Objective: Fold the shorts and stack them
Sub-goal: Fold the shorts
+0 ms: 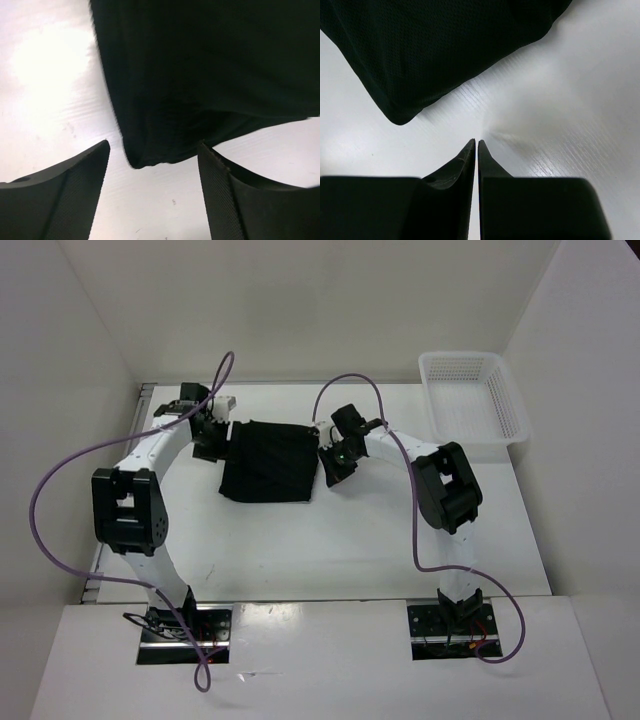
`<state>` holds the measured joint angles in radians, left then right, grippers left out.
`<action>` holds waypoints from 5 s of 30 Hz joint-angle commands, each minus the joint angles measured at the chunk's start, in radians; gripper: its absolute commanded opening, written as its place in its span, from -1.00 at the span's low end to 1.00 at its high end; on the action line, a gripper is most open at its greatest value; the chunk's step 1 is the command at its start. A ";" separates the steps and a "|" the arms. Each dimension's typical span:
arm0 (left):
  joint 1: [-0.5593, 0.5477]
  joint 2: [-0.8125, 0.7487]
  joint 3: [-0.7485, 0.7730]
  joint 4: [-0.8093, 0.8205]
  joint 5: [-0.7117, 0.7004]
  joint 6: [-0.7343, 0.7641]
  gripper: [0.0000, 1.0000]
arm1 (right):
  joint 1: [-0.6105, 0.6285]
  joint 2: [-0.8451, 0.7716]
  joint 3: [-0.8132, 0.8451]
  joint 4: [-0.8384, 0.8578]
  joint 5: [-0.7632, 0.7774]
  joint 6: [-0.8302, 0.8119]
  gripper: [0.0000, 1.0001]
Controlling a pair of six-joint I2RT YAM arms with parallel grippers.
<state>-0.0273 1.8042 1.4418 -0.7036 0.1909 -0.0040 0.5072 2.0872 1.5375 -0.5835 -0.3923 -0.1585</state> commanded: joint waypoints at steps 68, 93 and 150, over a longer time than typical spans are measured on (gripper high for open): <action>0.004 0.072 0.120 -0.159 0.031 0.004 0.25 | 0.005 -0.082 0.079 -0.033 -0.045 -0.061 -0.20; 0.013 0.343 0.252 -0.025 0.162 0.004 0.43 | 0.013 -0.084 0.047 0.013 -0.145 -0.015 0.39; 0.056 0.285 0.241 0.099 0.105 0.004 1.00 | -0.108 0.096 0.268 0.163 -0.069 0.405 0.34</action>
<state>0.0299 2.0830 1.7741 -0.6426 0.2638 -0.0040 0.3943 2.1265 1.7649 -0.4629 -0.4351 0.1341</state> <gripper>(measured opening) 0.997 0.671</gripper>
